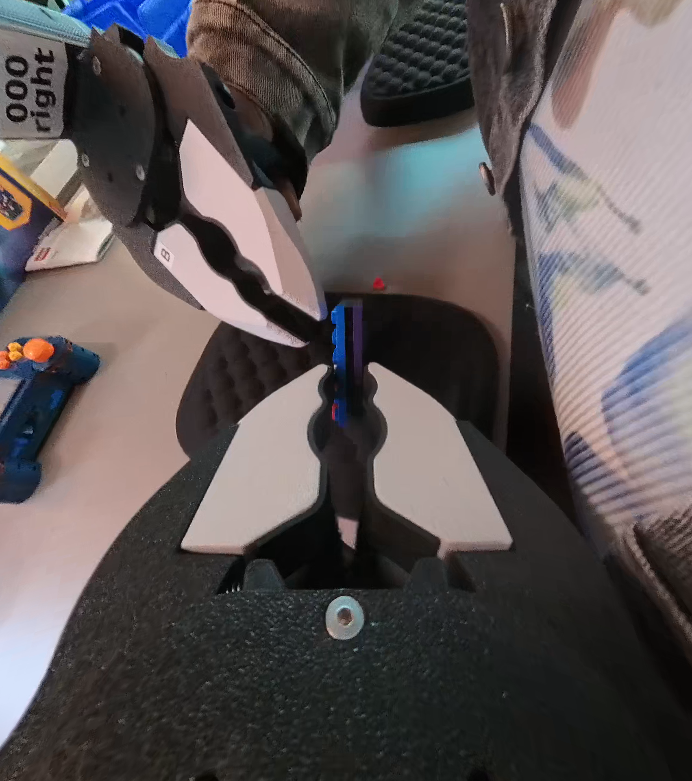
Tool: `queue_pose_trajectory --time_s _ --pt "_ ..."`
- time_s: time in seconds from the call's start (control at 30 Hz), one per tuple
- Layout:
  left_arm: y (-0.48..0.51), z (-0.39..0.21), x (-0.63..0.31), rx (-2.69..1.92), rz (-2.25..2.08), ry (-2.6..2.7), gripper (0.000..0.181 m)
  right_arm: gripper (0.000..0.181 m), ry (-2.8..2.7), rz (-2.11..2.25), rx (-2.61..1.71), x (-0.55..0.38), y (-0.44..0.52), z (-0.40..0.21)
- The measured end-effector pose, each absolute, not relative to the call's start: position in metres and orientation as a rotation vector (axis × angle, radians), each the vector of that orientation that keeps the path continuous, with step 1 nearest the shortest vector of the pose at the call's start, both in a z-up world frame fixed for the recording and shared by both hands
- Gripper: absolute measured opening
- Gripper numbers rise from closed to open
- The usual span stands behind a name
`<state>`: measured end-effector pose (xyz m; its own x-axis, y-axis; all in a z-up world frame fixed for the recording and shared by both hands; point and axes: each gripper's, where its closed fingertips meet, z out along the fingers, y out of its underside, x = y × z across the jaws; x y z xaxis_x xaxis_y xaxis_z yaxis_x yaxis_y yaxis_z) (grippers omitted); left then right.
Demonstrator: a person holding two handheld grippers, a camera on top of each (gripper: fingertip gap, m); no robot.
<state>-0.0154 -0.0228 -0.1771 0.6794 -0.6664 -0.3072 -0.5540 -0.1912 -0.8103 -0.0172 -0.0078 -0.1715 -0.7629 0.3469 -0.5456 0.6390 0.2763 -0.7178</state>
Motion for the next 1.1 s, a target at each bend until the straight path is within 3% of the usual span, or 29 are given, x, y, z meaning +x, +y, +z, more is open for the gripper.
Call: queue_pose_trajectory --time_s 0.37,0.67,1.1 --pt "-0.021 -0.179 -0.015 -1.885 -0.14 0.998 0.012 0.007 2.245 -1.353 0.808 -0.02 -0.02 -0.177" --pt "-0.015 -0.18 -0.013 -1.931 -0.14 0.961 0.012 0.018 2.259 -1.151 0.798 -0.02 -0.011 -0.182" --pt "-0.014 -0.181 -0.012 -1.915 -0.12 1.044 0.012 0.02 2.128 -1.056 0.717 -0.02 -0.013 -0.186"
